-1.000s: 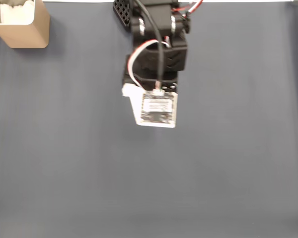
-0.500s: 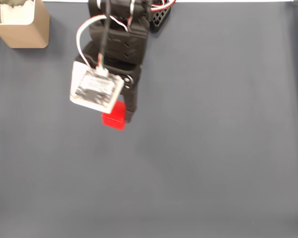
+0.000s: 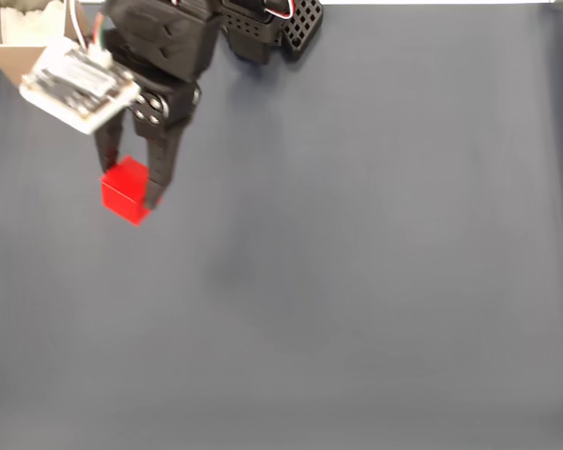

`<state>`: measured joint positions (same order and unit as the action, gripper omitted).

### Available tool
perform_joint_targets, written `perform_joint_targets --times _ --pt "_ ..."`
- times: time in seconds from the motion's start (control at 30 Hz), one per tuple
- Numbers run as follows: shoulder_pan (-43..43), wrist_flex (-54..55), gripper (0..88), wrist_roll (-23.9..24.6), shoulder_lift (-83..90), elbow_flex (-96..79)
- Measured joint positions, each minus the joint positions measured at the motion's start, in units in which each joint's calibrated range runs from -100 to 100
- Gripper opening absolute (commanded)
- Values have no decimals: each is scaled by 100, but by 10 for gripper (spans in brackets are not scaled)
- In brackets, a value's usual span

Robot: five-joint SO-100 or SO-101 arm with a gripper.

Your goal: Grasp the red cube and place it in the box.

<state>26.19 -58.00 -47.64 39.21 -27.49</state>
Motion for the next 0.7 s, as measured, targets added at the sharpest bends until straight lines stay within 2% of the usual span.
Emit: perform_joint_targets --times 0.7 --pt "1506 191 0 142 947 -877"
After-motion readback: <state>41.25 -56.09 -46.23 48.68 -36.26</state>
